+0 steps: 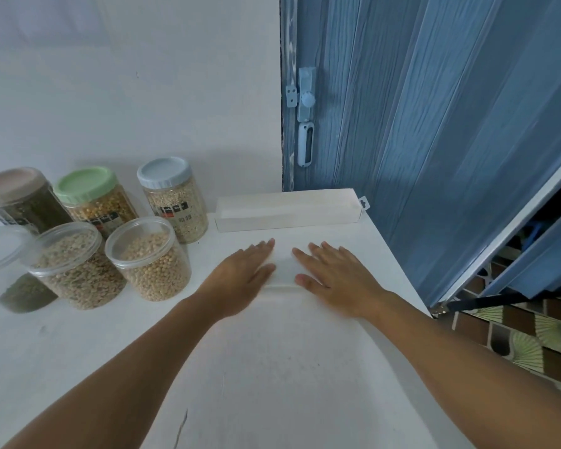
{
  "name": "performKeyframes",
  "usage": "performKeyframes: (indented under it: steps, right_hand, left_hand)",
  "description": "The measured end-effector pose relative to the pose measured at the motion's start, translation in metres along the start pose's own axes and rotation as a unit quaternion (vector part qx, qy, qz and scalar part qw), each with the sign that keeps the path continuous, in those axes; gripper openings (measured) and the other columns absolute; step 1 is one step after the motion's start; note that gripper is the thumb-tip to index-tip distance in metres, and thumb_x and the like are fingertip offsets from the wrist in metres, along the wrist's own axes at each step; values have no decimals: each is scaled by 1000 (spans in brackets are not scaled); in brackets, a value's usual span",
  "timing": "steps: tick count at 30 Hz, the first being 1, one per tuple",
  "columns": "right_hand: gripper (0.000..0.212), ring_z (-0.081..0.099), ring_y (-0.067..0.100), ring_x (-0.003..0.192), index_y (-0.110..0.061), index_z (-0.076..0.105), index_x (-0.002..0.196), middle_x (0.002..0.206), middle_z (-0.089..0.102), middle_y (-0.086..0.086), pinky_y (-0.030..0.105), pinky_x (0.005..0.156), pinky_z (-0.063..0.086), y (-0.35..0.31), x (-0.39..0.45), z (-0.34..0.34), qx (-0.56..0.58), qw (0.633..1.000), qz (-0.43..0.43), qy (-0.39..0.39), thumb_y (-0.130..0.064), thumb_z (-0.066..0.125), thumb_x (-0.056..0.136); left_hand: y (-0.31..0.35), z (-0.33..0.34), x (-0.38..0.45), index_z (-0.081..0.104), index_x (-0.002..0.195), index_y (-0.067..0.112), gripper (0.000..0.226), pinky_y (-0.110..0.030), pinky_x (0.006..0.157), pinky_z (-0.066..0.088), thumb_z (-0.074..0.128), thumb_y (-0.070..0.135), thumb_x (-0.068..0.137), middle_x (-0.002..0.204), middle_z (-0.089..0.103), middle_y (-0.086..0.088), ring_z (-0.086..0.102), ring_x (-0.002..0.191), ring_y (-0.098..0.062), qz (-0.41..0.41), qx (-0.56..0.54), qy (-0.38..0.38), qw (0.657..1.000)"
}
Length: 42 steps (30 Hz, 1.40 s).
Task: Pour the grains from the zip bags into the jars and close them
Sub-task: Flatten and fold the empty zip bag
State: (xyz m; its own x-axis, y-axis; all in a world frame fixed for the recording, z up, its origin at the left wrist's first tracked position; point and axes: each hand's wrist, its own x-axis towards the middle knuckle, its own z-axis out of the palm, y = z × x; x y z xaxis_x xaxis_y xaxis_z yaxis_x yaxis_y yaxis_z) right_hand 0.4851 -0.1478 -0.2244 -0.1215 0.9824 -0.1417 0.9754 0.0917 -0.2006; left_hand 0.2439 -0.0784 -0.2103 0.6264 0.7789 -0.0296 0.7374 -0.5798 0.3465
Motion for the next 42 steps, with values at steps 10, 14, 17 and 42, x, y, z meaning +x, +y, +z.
performKeyframes:
  steps: [10,14,17,42]
  right_hand:
    - [66,5,21,161,-45,1,164,174,11,0,43,130,3,-1,-2,-2,10,1000,0,6,-69,15,104]
    - [66,7,21,160,-46,2,164,174,12,0,43,130,2,-1,-2,-1,7,1000,-1,0,-70,15,104]
    - [67,1,19,161,-48,-3,163,175,4,-3,41,129,-1,0,0,-1,3,1000,-3,-22,-73,13,103]
    - [68,-3,23,161,-45,-12,163,175,-3,0,44,129,-2,3,4,-2,-21,999,-12,-39,-70,8,103]
  left_hand:
    - [-20,16,-16,6,164,45,63,-37,129,11,0,62,104,172,20,6,17,159,-17,-30,92,10,995]
    - [-21,17,-17,15,164,44,74,-40,127,17,-6,68,97,169,30,6,24,157,-18,-33,87,13,996]
    - [-16,3,-10,27,162,40,73,-45,125,22,10,71,98,165,38,5,32,153,-18,-40,55,-16,998]
    - [-9,-32,89,63,139,28,54,-27,89,46,41,-2,100,122,71,-5,65,112,-26,-97,-59,85,990]
